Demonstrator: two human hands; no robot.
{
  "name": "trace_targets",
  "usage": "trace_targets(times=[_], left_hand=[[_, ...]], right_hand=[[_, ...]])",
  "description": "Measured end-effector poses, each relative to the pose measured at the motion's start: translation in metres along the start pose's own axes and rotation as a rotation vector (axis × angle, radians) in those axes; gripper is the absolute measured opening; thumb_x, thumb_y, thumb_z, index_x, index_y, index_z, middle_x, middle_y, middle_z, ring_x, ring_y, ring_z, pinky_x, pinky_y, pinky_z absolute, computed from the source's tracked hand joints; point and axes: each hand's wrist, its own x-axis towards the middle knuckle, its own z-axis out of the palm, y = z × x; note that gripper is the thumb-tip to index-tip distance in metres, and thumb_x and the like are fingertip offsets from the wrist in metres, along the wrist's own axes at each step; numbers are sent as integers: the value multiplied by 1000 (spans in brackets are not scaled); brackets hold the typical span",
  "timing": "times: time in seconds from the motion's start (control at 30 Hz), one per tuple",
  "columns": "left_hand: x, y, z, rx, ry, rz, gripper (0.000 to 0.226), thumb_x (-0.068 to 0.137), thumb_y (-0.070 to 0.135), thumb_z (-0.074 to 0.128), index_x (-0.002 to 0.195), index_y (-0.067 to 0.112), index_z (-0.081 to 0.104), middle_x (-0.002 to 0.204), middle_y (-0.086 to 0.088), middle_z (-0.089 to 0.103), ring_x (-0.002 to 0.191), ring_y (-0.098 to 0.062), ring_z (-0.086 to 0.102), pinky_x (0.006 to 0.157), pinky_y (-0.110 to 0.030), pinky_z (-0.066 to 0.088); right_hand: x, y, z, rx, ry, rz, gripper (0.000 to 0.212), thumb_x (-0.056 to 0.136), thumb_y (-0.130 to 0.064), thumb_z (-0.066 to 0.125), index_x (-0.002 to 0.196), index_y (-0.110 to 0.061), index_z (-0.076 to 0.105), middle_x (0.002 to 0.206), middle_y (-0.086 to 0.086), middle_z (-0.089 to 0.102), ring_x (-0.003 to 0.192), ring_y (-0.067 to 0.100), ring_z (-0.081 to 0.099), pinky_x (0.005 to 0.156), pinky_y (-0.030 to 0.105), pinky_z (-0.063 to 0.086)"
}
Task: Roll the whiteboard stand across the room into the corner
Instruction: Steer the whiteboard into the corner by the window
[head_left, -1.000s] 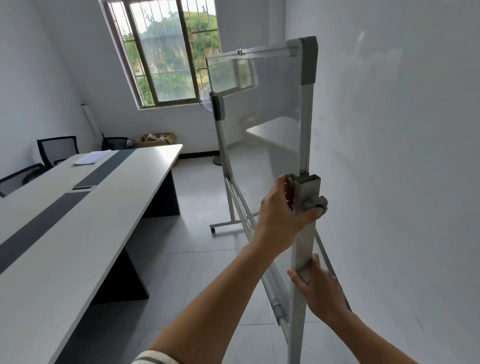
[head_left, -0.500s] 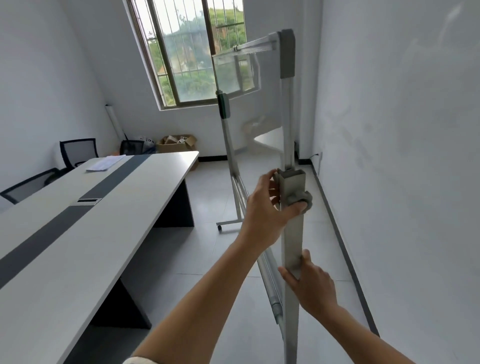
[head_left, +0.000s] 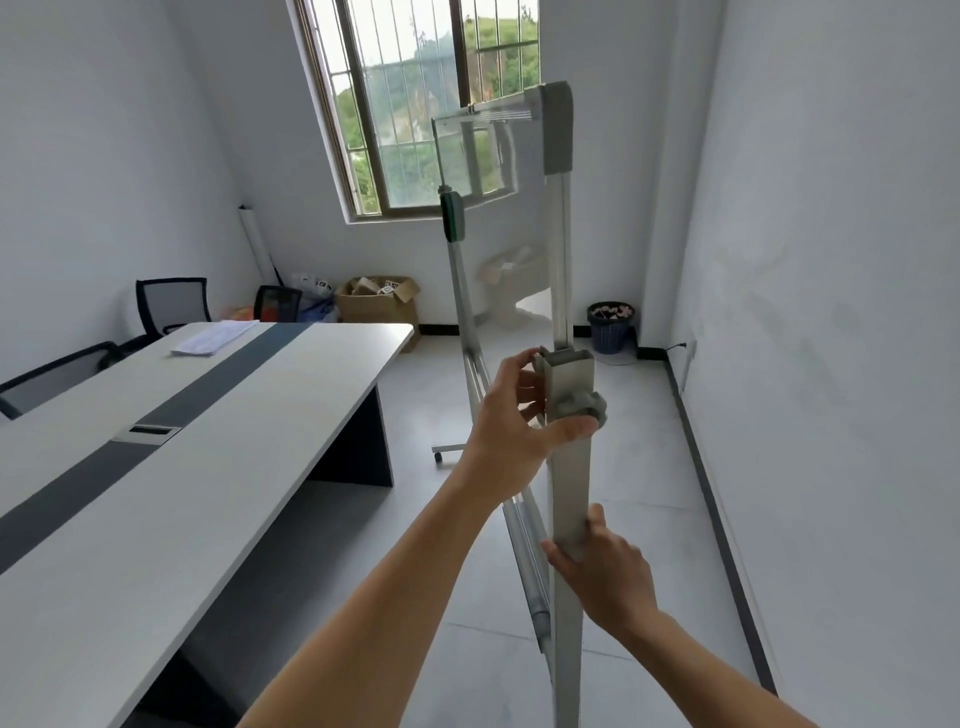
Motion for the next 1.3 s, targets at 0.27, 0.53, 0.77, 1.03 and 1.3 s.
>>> trace_targets(times=[0.27, 0.53, 0.77, 1.03, 1.3], left_hand=[[153, -54, -1, 36, -4, 37, 76, 67, 20, 84, 130, 21, 42, 102, 11, 62, 102, -12, 63, 93, -30, 53], [297, -105, -8, 55, 29, 36, 78, 67, 26, 84, 132, 21, 41, 110, 4, 63, 104, -13, 63, 95, -37, 53], [422, -157, -17, 66, 96, 52, 75, 68, 25, 83, 131, 22, 43, 107, 6, 65, 102, -8, 63, 93, -28, 52], [559, -207, -36, 54, 157, -5, 74, 69, 18, 82, 131, 22, 42, 111, 3, 64, 104, -10, 63, 96, -31, 52], [678, -255, -56, 85, 209, -8, 76, 68, 23, 83, 132, 21, 42, 109, 5, 64, 104, -11, 64, 97, -35, 52]], right_hand=[[161, 13, 23, 35, -7, 33, 57, 84, -56, 55, 122, -16, 38, 114, 7, 68, 90, 31, 69, 77, 40, 60], [313, 14, 38, 36, -46, 71, 62, 87, -53, 53, 129, -12, 33, 116, 9, 67, 97, 33, 66, 80, 41, 55], [452, 24, 59, 12, -41, -4, 57, 86, -55, 52, 121, -14, 37, 105, 11, 70, 91, 37, 66, 74, 44, 54], [612, 25, 81, 25, -113, -76, 52, 84, -56, 53, 116, -20, 35, 100, 8, 71, 87, 35, 66, 73, 43, 55], [742, 23, 109, 38, -123, -112, 51, 85, -57, 53, 114, -18, 35, 98, 9, 71, 86, 36, 66, 69, 43, 54]])
